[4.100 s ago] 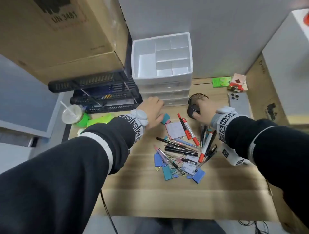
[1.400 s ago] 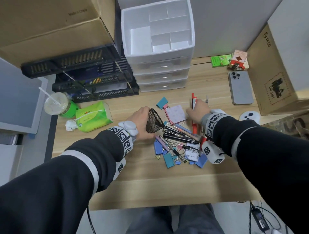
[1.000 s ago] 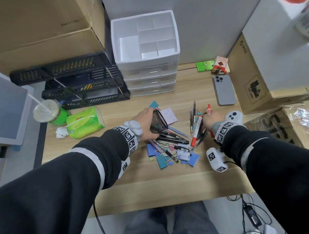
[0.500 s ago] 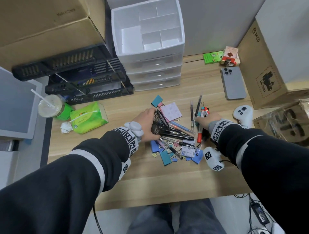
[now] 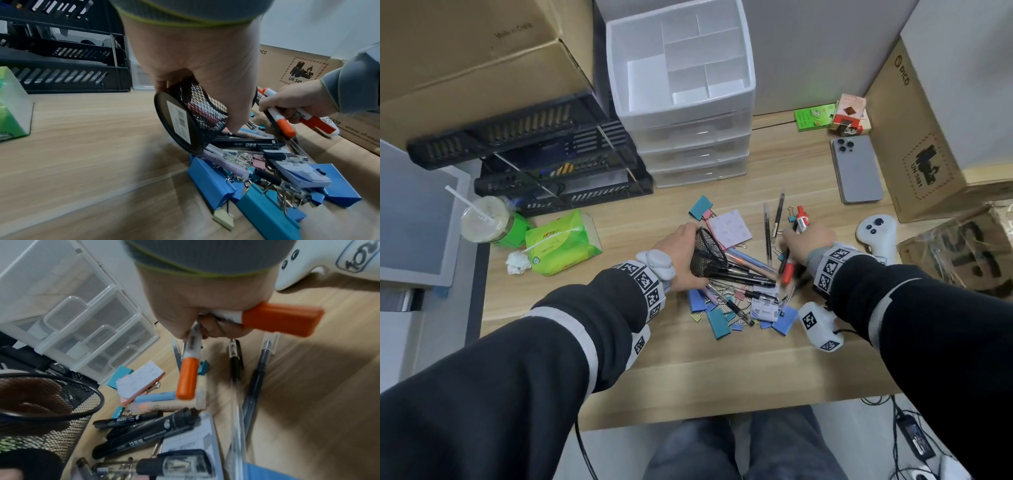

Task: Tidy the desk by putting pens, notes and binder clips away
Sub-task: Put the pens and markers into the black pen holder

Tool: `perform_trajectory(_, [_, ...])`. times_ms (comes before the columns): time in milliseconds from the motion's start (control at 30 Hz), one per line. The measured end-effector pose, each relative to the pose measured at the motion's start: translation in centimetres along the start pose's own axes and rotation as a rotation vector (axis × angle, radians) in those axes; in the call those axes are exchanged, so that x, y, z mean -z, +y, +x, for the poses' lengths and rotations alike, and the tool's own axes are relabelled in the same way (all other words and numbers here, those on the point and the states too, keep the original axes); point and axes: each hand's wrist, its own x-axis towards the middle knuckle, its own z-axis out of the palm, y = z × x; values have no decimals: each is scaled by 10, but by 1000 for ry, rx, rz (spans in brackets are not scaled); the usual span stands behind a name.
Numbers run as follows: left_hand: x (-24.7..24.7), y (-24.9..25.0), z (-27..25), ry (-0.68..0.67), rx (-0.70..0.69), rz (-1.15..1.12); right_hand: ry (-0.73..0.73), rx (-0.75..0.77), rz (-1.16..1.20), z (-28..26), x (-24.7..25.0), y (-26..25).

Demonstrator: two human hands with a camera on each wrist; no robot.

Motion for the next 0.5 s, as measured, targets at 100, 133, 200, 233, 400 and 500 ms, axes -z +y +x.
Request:
perform_trajectory(100, [4, 4, 1, -28, 7, -18, -8, 41, 207, -5, 8, -11])
perform_trajectory(133, [6, 6, 1, -34, 8, -25, -28, 55, 293, -6, 11, -17])
perform_trajectory(200, [9, 11, 2, -39, 4, -42, -62, 57, 475, -11, 16, -33])
perform_trajectory(233, [11, 14, 3, -38, -3, -48, -85, 44, 578, -14, 18, -42])
perform_trajectory(400, [17, 24, 5, -36, -39, -97, -243, 6, 1094, -39, 18, -90])
perform_trajectory(500, [19, 27, 5, -27, -35, -134, -275, 12, 1207, -47, 11, -105])
